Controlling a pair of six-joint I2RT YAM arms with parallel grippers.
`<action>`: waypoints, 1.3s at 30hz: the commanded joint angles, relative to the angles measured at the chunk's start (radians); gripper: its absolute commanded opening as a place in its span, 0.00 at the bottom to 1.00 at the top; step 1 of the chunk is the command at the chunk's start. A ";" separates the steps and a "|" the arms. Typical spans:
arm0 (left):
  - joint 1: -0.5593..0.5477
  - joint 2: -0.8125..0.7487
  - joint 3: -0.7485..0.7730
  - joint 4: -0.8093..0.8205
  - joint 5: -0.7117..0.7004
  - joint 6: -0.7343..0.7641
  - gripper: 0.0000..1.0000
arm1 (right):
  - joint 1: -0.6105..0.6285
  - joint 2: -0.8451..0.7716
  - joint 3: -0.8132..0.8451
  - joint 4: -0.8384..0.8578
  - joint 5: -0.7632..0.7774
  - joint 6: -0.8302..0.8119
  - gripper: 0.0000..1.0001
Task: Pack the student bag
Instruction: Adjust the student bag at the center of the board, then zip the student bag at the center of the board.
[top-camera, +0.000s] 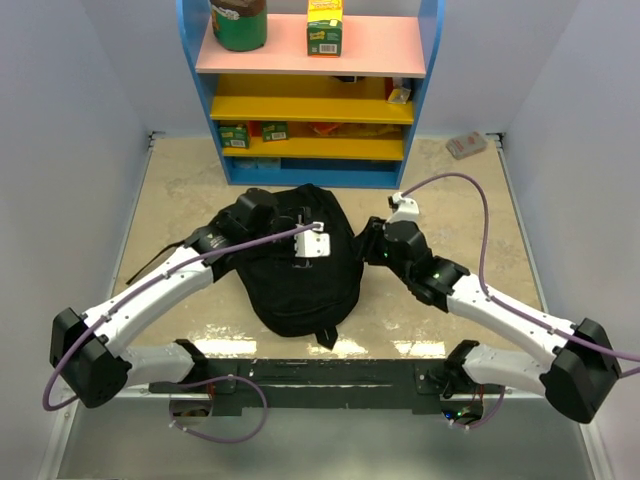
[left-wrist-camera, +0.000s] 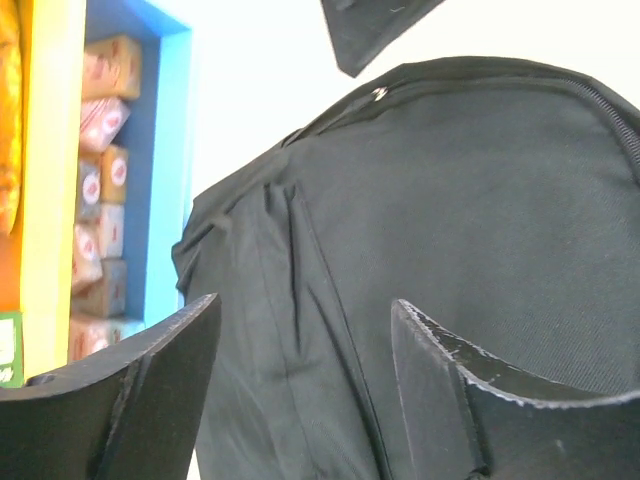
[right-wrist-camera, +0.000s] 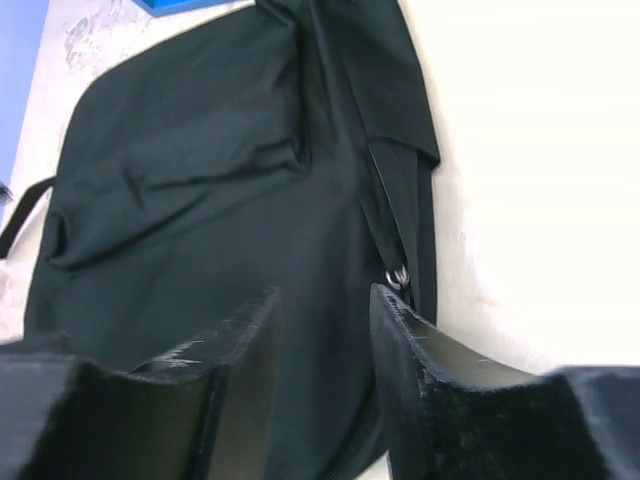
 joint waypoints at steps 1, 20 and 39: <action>-0.002 0.037 -0.007 0.057 0.093 0.043 0.70 | 0.000 0.080 0.088 -0.062 0.047 -0.074 0.41; -0.220 -0.027 -0.247 0.144 0.231 -0.092 0.61 | -0.017 0.343 0.162 0.047 -0.019 -0.199 0.37; -0.218 -0.149 -0.412 0.232 0.176 -0.055 0.51 | -0.054 0.519 0.246 0.110 -0.027 -0.240 0.32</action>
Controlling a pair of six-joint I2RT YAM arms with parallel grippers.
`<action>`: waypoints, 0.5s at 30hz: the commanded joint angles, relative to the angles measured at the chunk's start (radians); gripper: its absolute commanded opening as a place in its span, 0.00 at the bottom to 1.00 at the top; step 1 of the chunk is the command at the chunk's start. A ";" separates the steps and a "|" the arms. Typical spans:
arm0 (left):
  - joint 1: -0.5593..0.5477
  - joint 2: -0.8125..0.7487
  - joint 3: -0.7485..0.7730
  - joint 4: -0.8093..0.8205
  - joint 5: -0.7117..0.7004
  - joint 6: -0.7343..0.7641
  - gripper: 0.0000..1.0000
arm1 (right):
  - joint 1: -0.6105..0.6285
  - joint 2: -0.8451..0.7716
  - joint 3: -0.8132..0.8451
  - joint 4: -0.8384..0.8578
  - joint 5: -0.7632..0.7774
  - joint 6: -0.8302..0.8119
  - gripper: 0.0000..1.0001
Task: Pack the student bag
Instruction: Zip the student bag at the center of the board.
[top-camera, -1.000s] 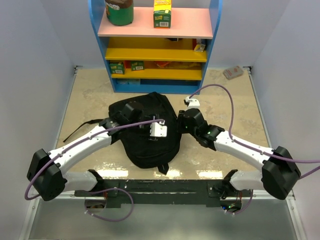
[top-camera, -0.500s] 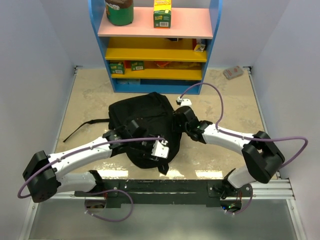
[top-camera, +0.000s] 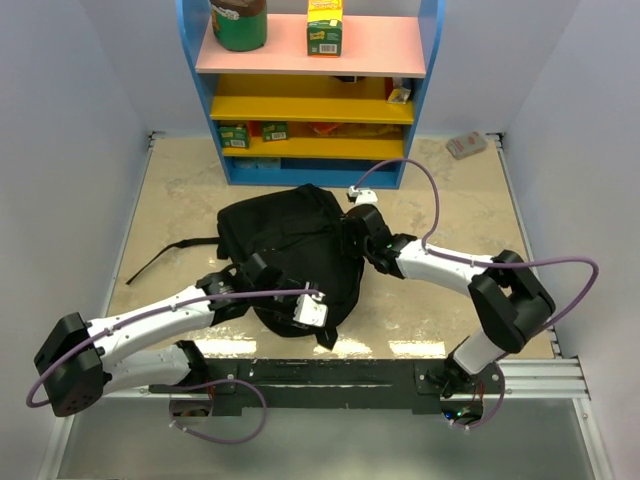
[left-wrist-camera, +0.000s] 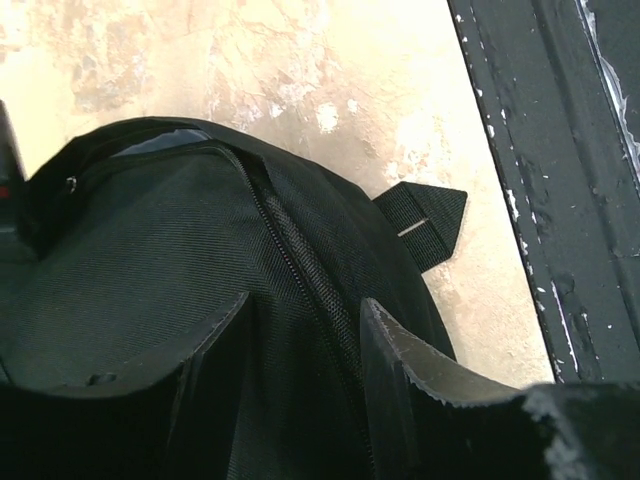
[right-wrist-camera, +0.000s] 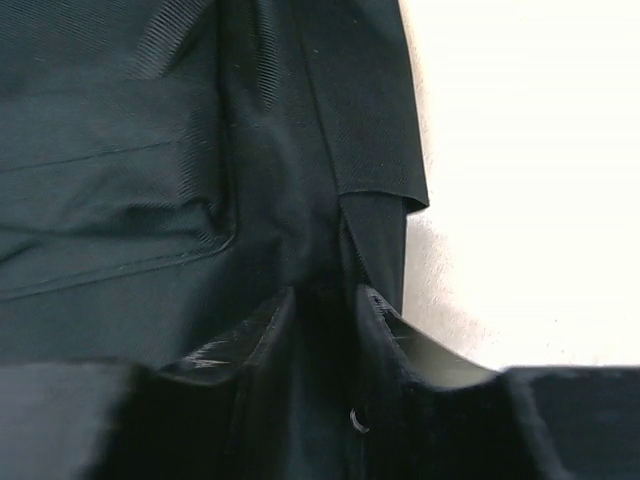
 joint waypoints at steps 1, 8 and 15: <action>0.001 -0.032 -0.012 0.059 -0.002 0.012 0.51 | -0.012 0.035 0.035 0.046 -0.002 -0.018 0.24; 0.010 -0.053 -0.026 0.080 -0.010 0.009 0.50 | -0.013 0.017 0.038 0.021 0.001 -0.011 0.00; 0.019 -0.066 -0.034 0.121 -0.023 0.004 0.49 | -0.012 -0.083 -0.003 0.012 0.029 0.011 0.00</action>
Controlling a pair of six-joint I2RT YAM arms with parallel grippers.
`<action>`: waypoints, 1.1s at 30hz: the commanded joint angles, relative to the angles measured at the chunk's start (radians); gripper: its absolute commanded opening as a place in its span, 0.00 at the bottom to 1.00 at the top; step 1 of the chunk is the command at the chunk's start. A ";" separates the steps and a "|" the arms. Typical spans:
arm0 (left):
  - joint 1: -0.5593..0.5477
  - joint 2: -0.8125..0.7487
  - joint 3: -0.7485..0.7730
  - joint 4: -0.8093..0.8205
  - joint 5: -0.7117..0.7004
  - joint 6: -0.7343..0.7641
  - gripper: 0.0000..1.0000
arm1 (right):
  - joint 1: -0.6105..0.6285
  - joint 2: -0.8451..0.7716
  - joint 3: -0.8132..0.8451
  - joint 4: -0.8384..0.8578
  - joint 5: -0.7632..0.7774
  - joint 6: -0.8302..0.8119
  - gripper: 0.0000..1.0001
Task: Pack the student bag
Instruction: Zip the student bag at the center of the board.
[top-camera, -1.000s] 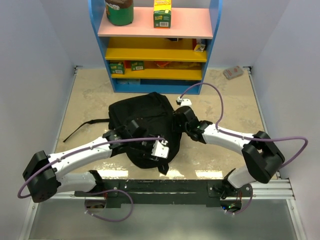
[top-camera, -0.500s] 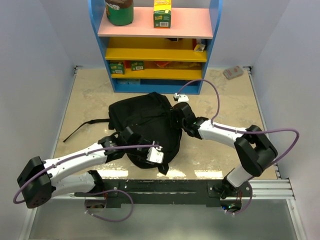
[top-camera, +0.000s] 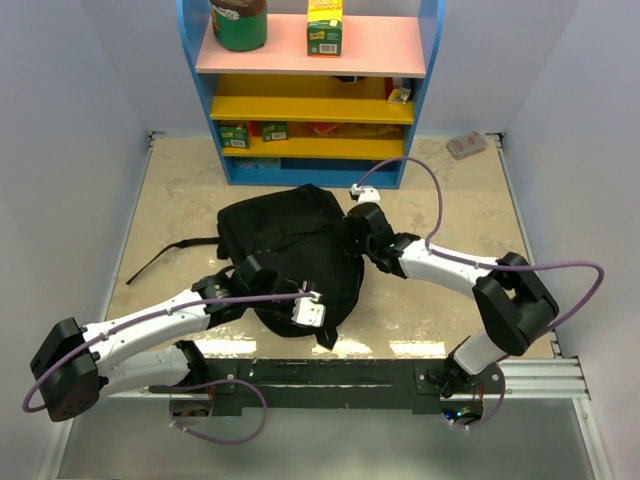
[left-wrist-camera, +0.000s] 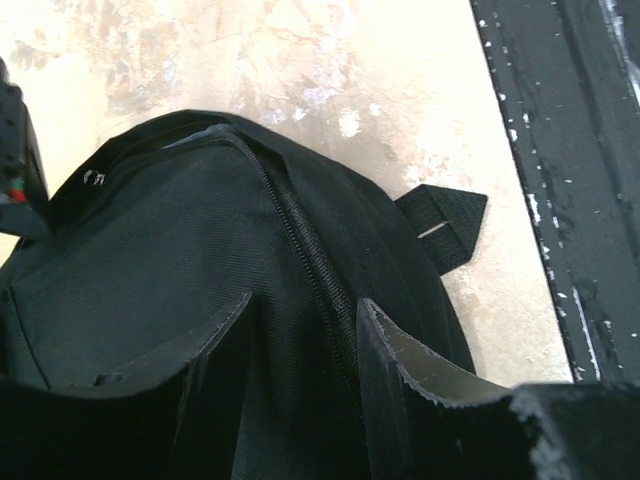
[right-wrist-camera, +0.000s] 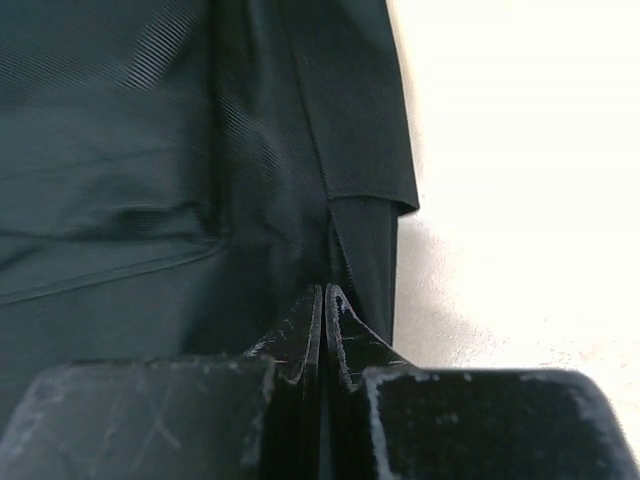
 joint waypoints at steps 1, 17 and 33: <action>0.016 -0.025 0.000 0.097 -0.018 0.002 0.49 | -0.002 -0.127 -0.024 0.019 0.025 0.018 0.00; 0.100 0.015 0.131 0.292 -0.112 0.005 0.86 | -0.005 -0.298 -0.185 0.073 -0.018 0.072 0.00; 0.013 0.202 0.545 -0.361 0.297 0.025 1.00 | -0.003 -0.361 -0.234 0.093 0.016 0.095 0.00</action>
